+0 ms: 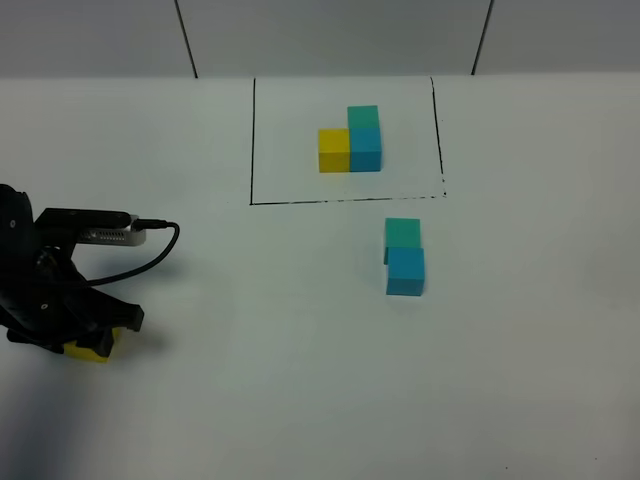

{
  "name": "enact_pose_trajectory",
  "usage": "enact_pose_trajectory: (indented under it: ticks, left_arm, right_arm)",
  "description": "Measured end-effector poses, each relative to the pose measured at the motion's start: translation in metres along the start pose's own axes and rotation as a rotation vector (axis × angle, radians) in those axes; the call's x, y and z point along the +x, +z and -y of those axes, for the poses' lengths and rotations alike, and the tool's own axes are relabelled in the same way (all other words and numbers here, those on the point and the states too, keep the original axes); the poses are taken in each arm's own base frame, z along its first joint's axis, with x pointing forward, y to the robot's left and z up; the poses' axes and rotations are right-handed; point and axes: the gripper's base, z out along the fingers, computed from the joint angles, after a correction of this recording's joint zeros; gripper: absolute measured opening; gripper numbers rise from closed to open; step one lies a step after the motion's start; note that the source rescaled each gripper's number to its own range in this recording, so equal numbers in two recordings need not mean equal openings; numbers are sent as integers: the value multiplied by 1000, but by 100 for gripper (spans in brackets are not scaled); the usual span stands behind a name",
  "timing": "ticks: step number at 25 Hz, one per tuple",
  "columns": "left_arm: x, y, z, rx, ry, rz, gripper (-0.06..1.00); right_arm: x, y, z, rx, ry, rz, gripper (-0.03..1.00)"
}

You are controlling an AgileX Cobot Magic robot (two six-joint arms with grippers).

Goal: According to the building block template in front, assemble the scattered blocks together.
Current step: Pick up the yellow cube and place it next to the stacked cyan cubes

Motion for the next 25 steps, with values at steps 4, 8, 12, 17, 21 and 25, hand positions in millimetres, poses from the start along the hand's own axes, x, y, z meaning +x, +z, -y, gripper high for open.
enact_pose_trajectory:
  ticks: [4,8,12,17,21,25]
  left_arm:
    - [1,-1,0,-1,4,-22,0]
    - [-7,-12,4,-18,196,-52,0]
    - [-31,-37,33,-17,563,19,0]
    - [-66,-64,90,-18,1023,31,0]
    - [-87,-65,138,-9,1269,-2,0]
    - [-94,-55,180,-5,1409,-7,0]
  right_arm:
    - [0,0,0,0,0,0,70]
    - [0,0,0,0,0,0,70]
    - [0,0,0,0,0,0,70]
    - [0,0,0,0,0,0,70]
    - [0,0,0,0,0,0,70]
    - [0,0,0,0,0,0,70]
